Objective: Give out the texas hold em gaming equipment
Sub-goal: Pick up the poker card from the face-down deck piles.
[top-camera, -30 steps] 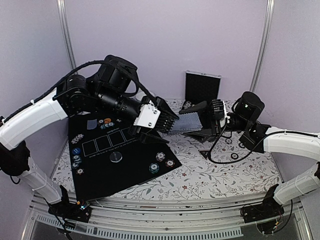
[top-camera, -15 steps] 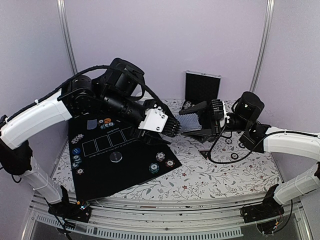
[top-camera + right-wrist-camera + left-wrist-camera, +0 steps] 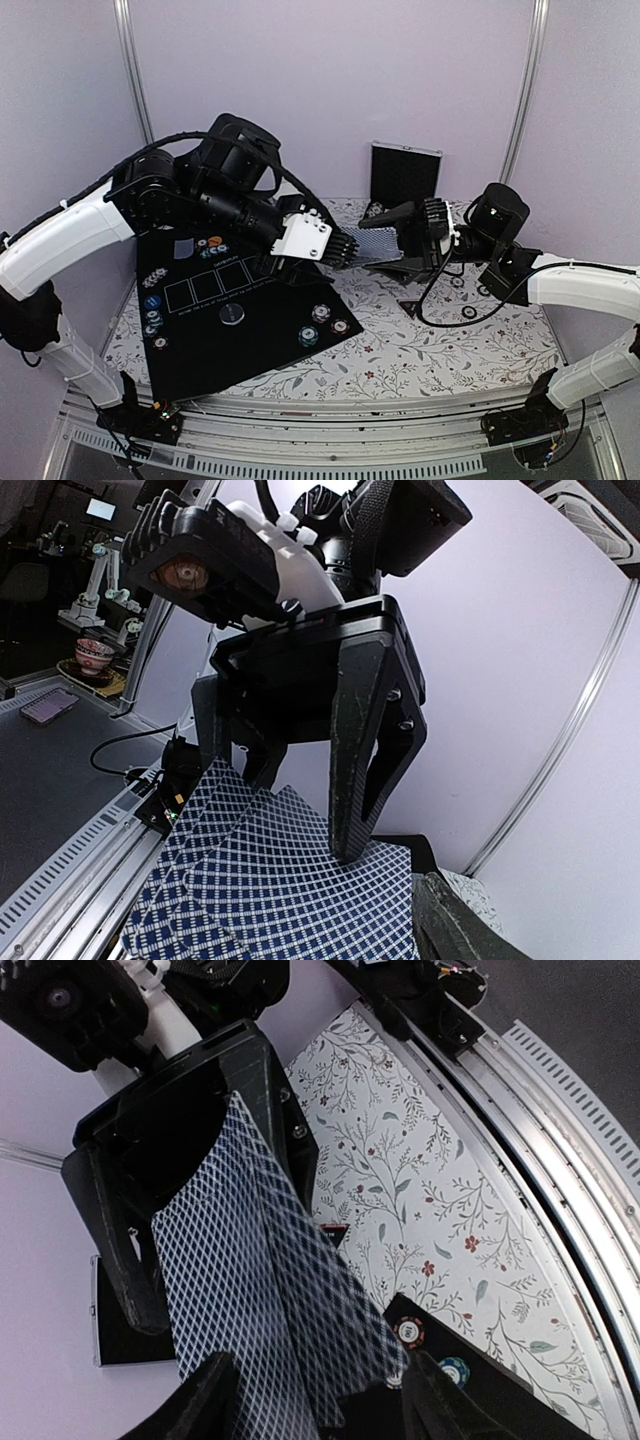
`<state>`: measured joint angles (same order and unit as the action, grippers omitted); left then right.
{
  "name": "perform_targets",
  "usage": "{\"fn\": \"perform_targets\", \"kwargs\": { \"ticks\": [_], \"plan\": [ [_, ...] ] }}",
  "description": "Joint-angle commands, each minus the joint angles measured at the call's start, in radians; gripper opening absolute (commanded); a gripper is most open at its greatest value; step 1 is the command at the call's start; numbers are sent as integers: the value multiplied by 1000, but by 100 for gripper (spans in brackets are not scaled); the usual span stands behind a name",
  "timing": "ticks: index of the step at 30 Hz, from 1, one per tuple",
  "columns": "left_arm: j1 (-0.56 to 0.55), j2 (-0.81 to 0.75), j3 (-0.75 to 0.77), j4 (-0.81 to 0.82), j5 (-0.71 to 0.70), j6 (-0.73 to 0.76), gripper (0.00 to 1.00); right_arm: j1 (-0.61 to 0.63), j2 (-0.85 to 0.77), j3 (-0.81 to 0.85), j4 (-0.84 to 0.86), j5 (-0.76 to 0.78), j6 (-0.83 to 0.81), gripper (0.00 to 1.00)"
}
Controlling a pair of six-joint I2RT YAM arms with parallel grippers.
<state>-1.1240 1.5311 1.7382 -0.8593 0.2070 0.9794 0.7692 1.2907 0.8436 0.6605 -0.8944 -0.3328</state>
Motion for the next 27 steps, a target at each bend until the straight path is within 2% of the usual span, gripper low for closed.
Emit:
{"fn": "perform_targets", "kwargs": {
  "ticks": [1, 10, 15, 20, 24, 27],
  "plan": [
    [-16, -32, -7, -20, -26, -19, 60, -6, -31, 11, 37, 10, -2, 59],
    [-28, -93, -67, 71, -42, -26, 68, -8, -29, 12, 37, 11, -5, 59],
    [-36, -118, -89, 105, -75, -29, 68, -10, -28, 13, 37, 9, -5, 59],
    [-37, -166, -142, 168, -117, -42, 51, -10, -28, 12, 37, 7, -3, 59],
    [-37, -179, -162, 180, -130, -49, 28, -13, -28, 11, 37, 7, -2, 59],
    [-38, -174, -171, 198, -177, -49, 26, -12, -31, 12, 37, 8, -2, 59]
  ]
}}
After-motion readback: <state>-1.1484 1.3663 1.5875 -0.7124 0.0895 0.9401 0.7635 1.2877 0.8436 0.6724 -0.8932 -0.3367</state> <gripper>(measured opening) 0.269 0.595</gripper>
